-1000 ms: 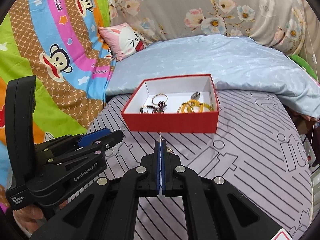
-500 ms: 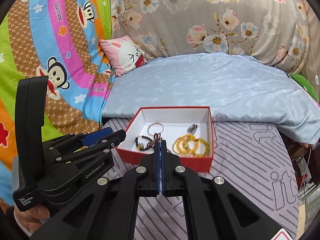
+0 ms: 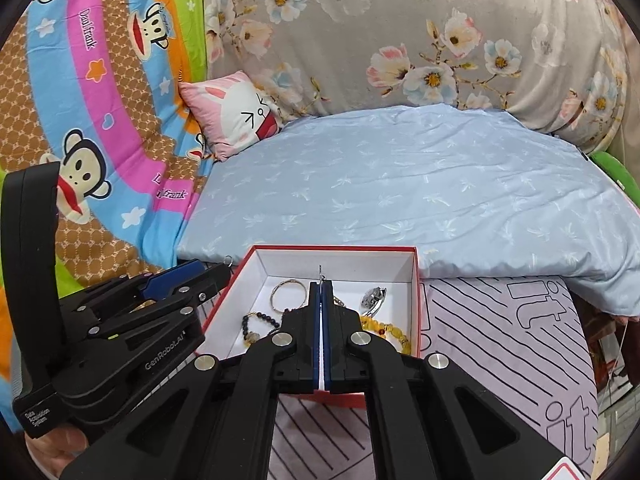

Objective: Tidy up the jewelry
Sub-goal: 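Carry both silver necklaces into the red box with both tools, then lower the silver necklaces into the box and open both tools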

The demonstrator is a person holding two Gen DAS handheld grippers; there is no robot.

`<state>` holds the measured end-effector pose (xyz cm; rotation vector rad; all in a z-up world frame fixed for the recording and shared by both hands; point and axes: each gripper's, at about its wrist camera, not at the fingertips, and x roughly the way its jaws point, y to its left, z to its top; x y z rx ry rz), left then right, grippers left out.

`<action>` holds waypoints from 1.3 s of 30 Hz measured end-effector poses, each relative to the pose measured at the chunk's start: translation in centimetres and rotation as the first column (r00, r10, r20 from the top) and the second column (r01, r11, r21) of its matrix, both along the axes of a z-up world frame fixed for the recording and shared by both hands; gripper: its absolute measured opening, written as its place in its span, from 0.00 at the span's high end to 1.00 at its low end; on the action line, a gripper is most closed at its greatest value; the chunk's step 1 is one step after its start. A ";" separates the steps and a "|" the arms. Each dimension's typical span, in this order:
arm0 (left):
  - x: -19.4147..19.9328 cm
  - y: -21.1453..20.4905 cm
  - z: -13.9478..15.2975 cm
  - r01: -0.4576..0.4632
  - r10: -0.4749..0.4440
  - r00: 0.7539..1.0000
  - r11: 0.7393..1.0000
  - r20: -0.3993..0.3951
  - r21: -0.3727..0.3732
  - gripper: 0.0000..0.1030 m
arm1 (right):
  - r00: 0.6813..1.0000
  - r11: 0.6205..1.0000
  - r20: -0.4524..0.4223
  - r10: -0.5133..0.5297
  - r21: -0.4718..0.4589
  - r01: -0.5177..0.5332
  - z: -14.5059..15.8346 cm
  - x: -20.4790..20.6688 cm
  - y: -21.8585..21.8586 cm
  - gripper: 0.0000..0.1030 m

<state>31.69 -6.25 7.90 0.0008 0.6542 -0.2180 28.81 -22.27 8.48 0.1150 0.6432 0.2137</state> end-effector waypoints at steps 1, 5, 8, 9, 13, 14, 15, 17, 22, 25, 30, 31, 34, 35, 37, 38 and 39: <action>0.5 -0.1 -0.3 0.001 -0.001 1.000 1.000 -0.005 0.002 0.76 | 1.000 1.000 -0.005 -0.002 -0.004 0.002 -0.3 0.5 -0.1 1.00; 2.3 -0.3 -1.4 0.001 -0.001 1.000 1.000 -0.026 0.004 0.76 | 0.999 1.000 -0.037 -0.003 -0.002 0.003 -1.9 2.5 -0.3 1.00; 3.6 -0.4 -2.4 -0.002 0.002 0.999 1.000 -0.043 -0.003 0.76 | 0.998 1.000 -0.064 -0.003 0.005 0.003 -3.2 3.8 -0.4 1.00; 3.9 -0.6 -2.7 -0.003 0.003 0.999 1.000 -0.046 0.001 0.76 | 0.997 1.000 -0.073 -0.002 0.007 0.002 -3.6 4.2 -0.4 1.00; 4.9 -1.1 -3.7 -0.003 0.003 0.998 1.000 -0.055 0.013 0.76 | 0.996 1.000 -0.091 0.000 0.003 0.000 -4.8 5.1 -0.2 1.00; 5.1 -1.2 -3.9 -0.003 0.004 0.998 1.000 -0.056 0.017 0.76 | 0.996 1.000 -0.095 0.001 0.002 -0.001 -5.1 5.3 -0.2 1.00; 5.3 -1.3 -4.0 -0.004 0.006 0.998 1.000 -0.058 0.020 0.76 | 0.995 1.000 -0.098 0.002 0.001 -0.002 -5.3 5.5 -0.1 1.00; 5.7 -1.4 -4.4 -0.005 0.006 0.998 1.000 -0.061 0.022 0.76 | 0.995 1.000 -0.102 0.002 -0.002 -0.002 -5.6 5.9 0.0 1.00; 6.4 -1.7 -4.9 -0.013 0.015 0.998 0.999 -0.060 0.036 0.76 | 0.994 1.000 -0.112 0.001 -0.012 -0.002 -6.5 6.5 0.2 1.00; 6.6 -1.7 -5.3 -0.014 0.017 0.998 0.999 -0.065 0.041 0.75 | 0.993 1.000 -0.115 -0.003 -0.028 0.000 -7.0 6.8 0.5 1.00; 7.1 -1.9 -5.8 -0.014 0.017 0.997 0.999 -0.072 0.047 0.75 | 0.992 1.000 -0.125 -0.004 -0.030 0.000 -7.4 7.3 0.7 1.00; 7.2 -2.0 -5.9 -0.016 0.020 0.997 0.999 -0.073 0.049 0.75 | 0.992 1.000 -0.125 -0.004 -0.030 0.001 -7.4 7.4 0.7 1.00; 7.3 -2.1 -6.1 -0.016 0.020 0.997 0.999 -0.073 0.049 0.75 | 0.992 0.999 -0.125 -0.004 -0.033 0.000 -7.6 7.4 0.7 1.00; 7.4 -2.1 -6.1 -0.015 0.019 0.997 0.999 -0.074 0.050 0.74 | 0.992 0.999 -0.125 -0.004 -0.033 0.000 -7.6 7.5 0.7 0.99; 7.5 -2.2 -6.3 -0.015 0.019 0.997 0.998 -0.076 0.053 0.74 | 0.992 0.999 -0.126 -0.004 -0.036 0.000 -7.6 7.6 0.8 0.99; 7.6 -2.2 -6.4 -0.016 0.020 0.997 0.998 -0.075 0.055 0.74 | 0.992 0.999 -0.126 -0.005 -0.038 0.000 -7.7 7.6 0.8 0.99; 7.6 -2.3 -6.4 -0.021 0.025 0.997 0.998 -0.072 0.060 0.73 | 0.993 0.999 -0.120 -0.009 -0.042 0.004 -7.7 7.6 0.8 0.99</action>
